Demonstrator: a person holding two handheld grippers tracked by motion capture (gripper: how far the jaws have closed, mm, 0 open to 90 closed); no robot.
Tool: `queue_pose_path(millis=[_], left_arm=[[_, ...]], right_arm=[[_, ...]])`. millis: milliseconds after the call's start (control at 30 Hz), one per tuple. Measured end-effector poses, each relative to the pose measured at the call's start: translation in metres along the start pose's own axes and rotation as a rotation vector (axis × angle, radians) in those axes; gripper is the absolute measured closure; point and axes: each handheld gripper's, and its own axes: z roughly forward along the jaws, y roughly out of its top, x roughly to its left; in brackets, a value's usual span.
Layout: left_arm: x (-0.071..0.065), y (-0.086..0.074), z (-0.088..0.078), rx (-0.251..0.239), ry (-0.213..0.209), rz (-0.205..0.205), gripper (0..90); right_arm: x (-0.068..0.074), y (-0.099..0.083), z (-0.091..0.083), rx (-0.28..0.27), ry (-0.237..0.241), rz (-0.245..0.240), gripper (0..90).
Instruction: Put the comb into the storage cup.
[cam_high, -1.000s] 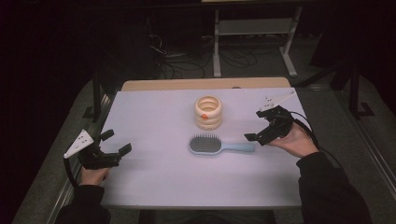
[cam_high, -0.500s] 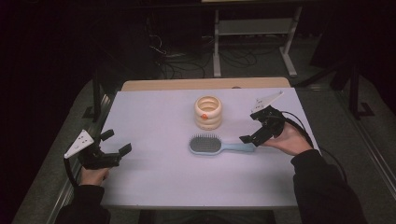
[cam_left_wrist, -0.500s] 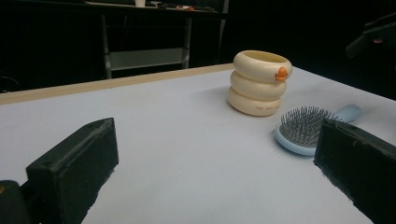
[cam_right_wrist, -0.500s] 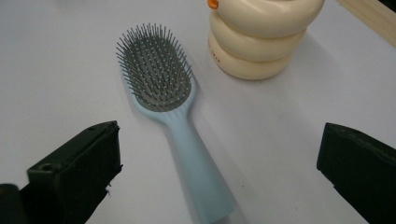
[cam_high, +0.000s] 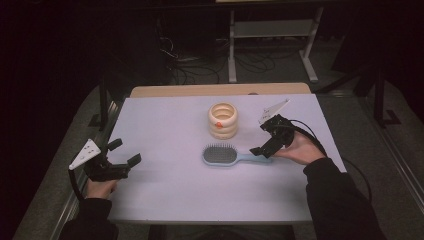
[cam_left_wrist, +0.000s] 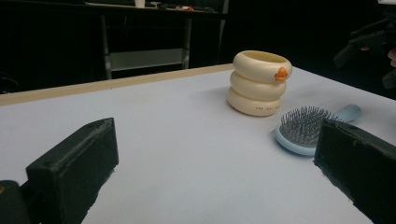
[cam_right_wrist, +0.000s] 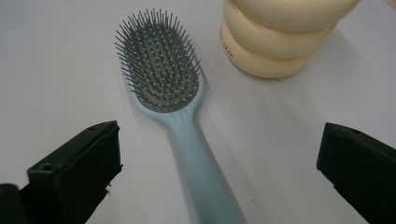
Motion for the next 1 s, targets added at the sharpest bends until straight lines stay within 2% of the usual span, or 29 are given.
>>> queue_pose_path(millis=[500,533,833,1000], left_arm=[[0.0,0.0,0.001,0.002,-0.002,0.0,0.0],[0.0,0.0,0.001,0.002,-0.002,0.001,0.0],[0.0,0.0,0.001,0.003,-0.002,0.001,0.0],[0.0,0.0,0.001,0.002,-0.004,0.001,0.0]], right_arm=[[0.005,0.003,0.026,0.094,0.035,-0.065,0.2],[0.006,0.004,0.029,0.102,0.047,-0.077,2.7],[0.008,0.004,0.037,0.145,0.057,-0.105,5.4],[0.008,0.005,0.042,0.167,0.08,-0.124,11.7]])
